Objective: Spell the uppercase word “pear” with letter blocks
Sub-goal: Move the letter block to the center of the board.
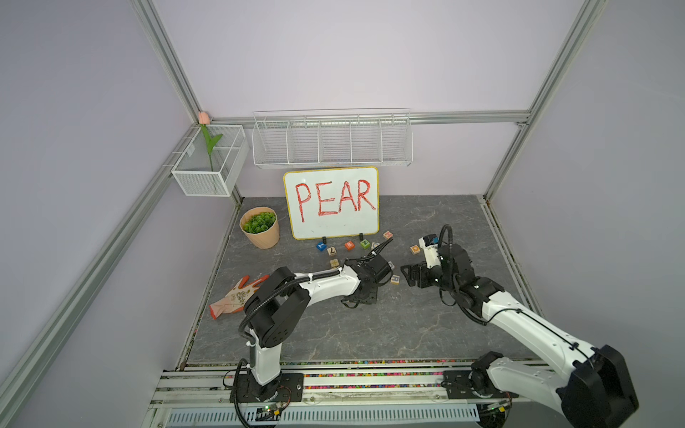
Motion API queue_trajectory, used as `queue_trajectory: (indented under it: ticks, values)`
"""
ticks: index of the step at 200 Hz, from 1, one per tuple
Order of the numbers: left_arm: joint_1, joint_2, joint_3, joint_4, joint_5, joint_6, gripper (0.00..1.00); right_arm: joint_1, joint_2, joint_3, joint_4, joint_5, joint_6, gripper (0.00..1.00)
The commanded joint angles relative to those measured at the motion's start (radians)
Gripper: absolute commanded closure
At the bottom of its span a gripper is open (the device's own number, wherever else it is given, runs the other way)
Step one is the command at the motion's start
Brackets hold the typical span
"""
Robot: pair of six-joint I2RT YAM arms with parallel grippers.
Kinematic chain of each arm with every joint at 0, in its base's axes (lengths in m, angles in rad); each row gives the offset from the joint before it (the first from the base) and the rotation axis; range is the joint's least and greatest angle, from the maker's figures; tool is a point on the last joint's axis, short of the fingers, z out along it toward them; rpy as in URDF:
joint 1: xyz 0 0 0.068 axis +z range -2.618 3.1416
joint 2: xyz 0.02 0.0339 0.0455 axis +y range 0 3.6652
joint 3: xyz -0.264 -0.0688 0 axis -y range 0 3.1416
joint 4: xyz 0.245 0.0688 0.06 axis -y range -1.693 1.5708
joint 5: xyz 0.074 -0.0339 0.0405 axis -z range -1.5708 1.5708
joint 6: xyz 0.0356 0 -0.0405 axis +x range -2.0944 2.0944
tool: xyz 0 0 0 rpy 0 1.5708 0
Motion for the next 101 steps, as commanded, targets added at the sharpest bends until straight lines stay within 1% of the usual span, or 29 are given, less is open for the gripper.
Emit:
queue_trajectory:
  ticks: [1, 38, 53, 66, 88, 101]
  values:
    - [-0.002, -0.025, -0.003, -0.02, -0.009, -0.041, 0.67, 0.018, 0.024, 0.023, 0.031, -0.079, -0.048, 0.11]
    - [-0.002, -0.021, 0.008, -0.018, -0.014, -0.053, 0.67, 0.028, 0.035, 0.028, 0.024, -0.06, -0.047, 0.11]
    - [-0.003, -0.022, 0.009, -0.024, -0.015, -0.053, 0.65, 0.03, 0.034, 0.028, 0.02, -0.052, -0.048, 0.11]
    - [-0.006, -0.025, 0.009, -0.029, -0.017, -0.052, 0.63, 0.029, 0.034, 0.028, 0.017, -0.041, -0.049, 0.11]
    - [-0.015, -0.032, 0.023, -0.046, -0.037, -0.049, 0.55, 0.029, 0.034, 0.028, 0.016, -0.031, -0.047, 0.11]
    - [-0.022, -0.031, 0.04, -0.063, -0.055, -0.044, 0.53, 0.03, 0.036, 0.03, 0.017, -0.029, -0.047, 0.11]
